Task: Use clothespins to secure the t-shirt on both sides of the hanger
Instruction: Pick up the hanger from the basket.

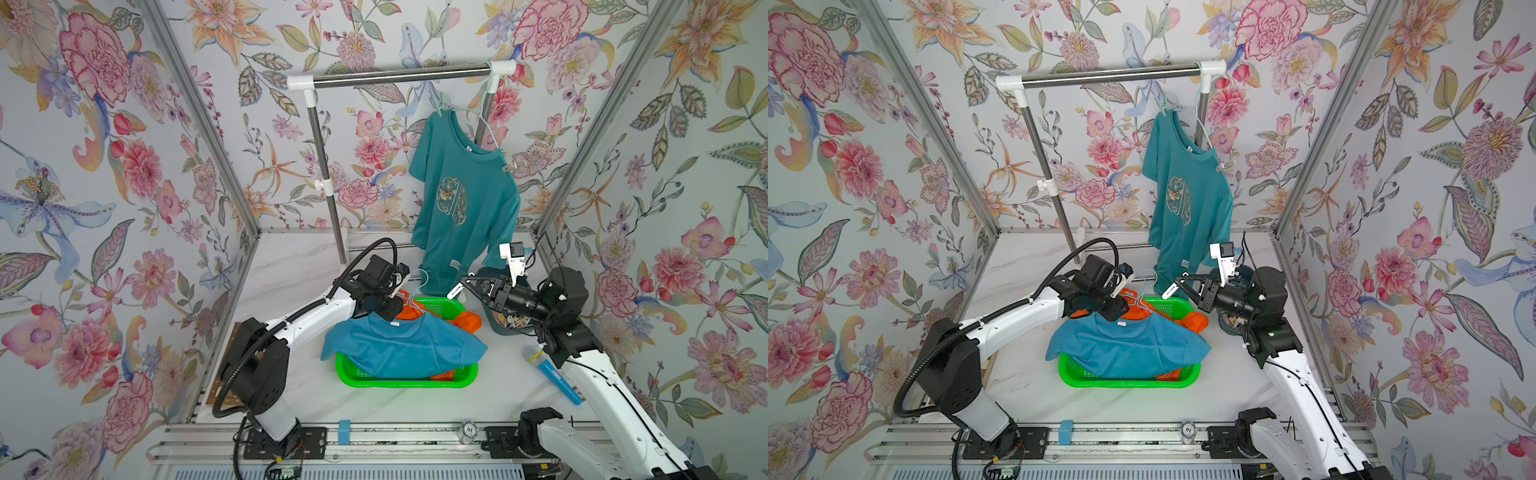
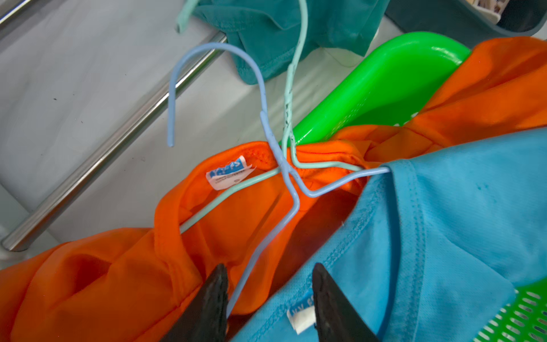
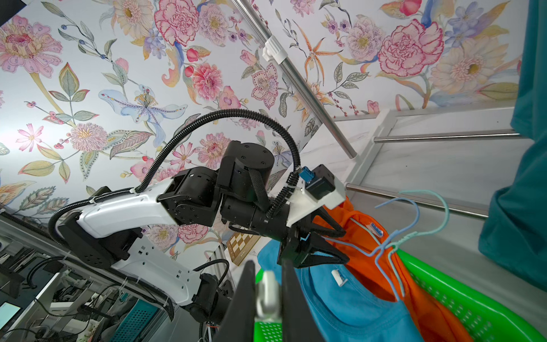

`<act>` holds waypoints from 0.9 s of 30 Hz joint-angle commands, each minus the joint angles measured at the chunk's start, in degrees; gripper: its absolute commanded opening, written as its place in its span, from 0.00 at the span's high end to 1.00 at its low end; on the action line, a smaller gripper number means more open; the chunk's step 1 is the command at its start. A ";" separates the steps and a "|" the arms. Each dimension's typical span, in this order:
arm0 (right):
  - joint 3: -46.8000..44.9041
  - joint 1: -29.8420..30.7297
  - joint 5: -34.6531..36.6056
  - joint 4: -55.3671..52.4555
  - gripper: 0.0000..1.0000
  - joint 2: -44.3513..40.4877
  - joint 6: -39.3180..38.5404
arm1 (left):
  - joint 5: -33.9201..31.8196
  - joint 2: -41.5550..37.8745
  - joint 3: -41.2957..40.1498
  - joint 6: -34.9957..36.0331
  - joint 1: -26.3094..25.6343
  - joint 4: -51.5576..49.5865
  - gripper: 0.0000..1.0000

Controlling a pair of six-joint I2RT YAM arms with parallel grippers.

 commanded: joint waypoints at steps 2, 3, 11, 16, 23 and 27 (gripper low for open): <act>-0.96 -0.76 -1.26 0.01 0.94 -0.91 0.22 | 0.47 1.98 0.49 0.64 -0.55 0.23 0.58; -0.96 -0.89 -1.34 0.13 0.94 -0.93 0.19 | 0.33 2.17 0.64 0.73 -0.52 0.23 0.60; -1.17 -1.72 -1.74 -0.03 0.94 -1.06 0.36 | 0.47 3.32 2.42 1.35 -0.52 -0.03 0.84; -1.48 -2.55 -2.23 -0.16 0.94 -1.27 0.55 | 1.24 2.67 2.49 1.61 -0.51 -0.62 0.92; 2.64 -2.76 -5.56 -2.14 0.94 2.48 -2.23 | -4.89 -5.89 4.61 3.88 -0.97 -3.28 0.94; 8.91 -1.12 -5.57 -10.40 0.94 5.85 -9.83 | -9.96 -13.59 6.07 6.99 -1.59 -4.52 0.94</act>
